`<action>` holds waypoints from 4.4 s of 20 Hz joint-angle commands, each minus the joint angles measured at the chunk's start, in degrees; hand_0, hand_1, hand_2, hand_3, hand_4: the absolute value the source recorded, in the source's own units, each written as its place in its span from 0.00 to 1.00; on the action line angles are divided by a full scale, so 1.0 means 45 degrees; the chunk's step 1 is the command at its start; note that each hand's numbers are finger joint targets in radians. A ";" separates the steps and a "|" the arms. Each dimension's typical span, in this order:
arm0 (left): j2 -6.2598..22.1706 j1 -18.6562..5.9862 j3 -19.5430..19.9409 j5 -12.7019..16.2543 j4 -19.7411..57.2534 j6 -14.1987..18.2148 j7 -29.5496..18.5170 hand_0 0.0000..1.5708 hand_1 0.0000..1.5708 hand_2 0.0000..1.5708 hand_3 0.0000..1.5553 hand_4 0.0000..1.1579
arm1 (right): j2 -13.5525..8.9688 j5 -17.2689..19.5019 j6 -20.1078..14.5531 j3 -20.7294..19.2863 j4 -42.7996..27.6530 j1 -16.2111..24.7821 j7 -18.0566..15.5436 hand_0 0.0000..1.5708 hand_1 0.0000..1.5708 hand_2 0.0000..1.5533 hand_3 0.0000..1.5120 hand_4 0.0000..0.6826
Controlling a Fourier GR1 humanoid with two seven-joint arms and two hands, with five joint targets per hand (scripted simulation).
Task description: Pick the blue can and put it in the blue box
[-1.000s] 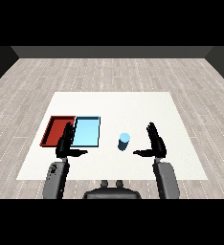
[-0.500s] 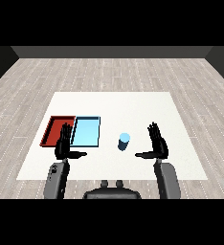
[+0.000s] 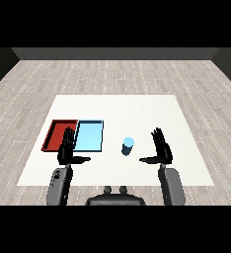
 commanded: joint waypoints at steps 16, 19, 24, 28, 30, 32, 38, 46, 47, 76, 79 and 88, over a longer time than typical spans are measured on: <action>-0.0033 -0.0116 0.0264 0.0228 0.0642 -0.0202 -0.0609 0.00 0.00 0.00 0.00 0.00 | 0.0431 -0.0603 -0.1063 0.0300 0.3294 -0.1767 0.0201 0.00 0.00 0.00 0.00 0.00; 0.0430 0.0384 0.0709 0.1148 -0.0678 -0.0719 0.0280 0.00 0.00 0.00 0.00 0.00 | 0.0367 -0.0575 -0.1037 -0.0071 0.4007 -0.2504 0.0429 0.00 0.00 0.00 0.00 0.00; 0.0123 -0.1085 0.0544 0.0404 0.0561 0.0214 0.0412 0.00 0.00 0.00 0.00 0.00 | 0.0435 -0.0993 -0.1804 0.1837 0.4053 -0.1185 -0.0895 0.00 0.00 0.00 0.00 0.00; -0.0061 -0.0836 0.0446 0.0398 0.0660 0.0104 -0.0217 0.00 0.00 0.00 0.00 0.00 | 0.0433 -0.1231 -0.2238 0.1832 0.4139 -0.1717 -0.0384 0.00 0.00 0.00 0.00 0.00; 0.0133 -0.0124 0.0517 0.0411 0.0026 -0.0049 -0.0244 0.00 0.00 0.00 0.00 0.00 | 0.0321 -0.1084 -0.1009 0.0575 0.5631 -0.2357 -0.1016 0.00 0.00 0.00 0.00 0.00; 0.0154 0.0366 0.0546 0.0377 0.0425 -0.0397 -0.1050 0.00 0.00 0.00 0.00 0.00 | 0.0152 -0.1064 -0.0615 0.0695 0.6545 -0.2643 -0.1596 0.00 0.00 0.00 0.00 0.00; 0.0107 -0.0572 0.0445 0.0120 0.0443 0.0153 -0.0348 0.00 0.00 0.00 0.00 0.00 | 0.0436 -0.1736 -0.1397 0.1554 0.7139 -0.3007 -0.2118 0.00 0.00 0.00 0.00 0.00; 0.0381 -0.0420 0.0799 0.0841 -0.0009 -0.0315 0.0153 0.00 0.00 0.00 0.00 0.00 | 0.0438 -0.1985 -0.2145 0.1932 0.7593 -0.4038 -0.1627 0.00 0.00 0.00 0.00 0.00; -0.0134 -0.0165 0.0039 0.0299 -0.0849 0.0336 0.0780 0.00 0.00 0.00 0.00 0.00 | 0.0438 -0.2080 -0.3036 0.3431 0.5355 -0.2380 -0.1004 0.00 0.00 0.00 0.00 0.00; 0.0064 0.0502 0.0359 0.0642 -0.0517 -0.0420 -0.0220 0.00 0.00 0.00 0.00 0.00 | 0.0107 -0.3121 -0.4652 0.3915 1.0092 -0.6004 -0.1955 0.97 0.97 0.96 0.96 0.85; 0.0002 0.0368 0.0244 0.0428 -0.1271 0.0139 0.0556 0.00 0.00 0.00 0.00 0.00 | 0.0391 -0.2616 -0.5054 0.3741 1.0776 -0.6616 -0.1882 1.00 1.00 0.96 0.96 0.99; -0.0189 0.0395 -0.0113 0.0318 -0.1137 0.0035 0.0465 0.00 0.00 0.00 0.00 0.00 | -0.0214 -0.1790 -0.4729 0.3793 0.8048 -0.5097 -0.1392 0.97 0.97 0.94 0.94 0.97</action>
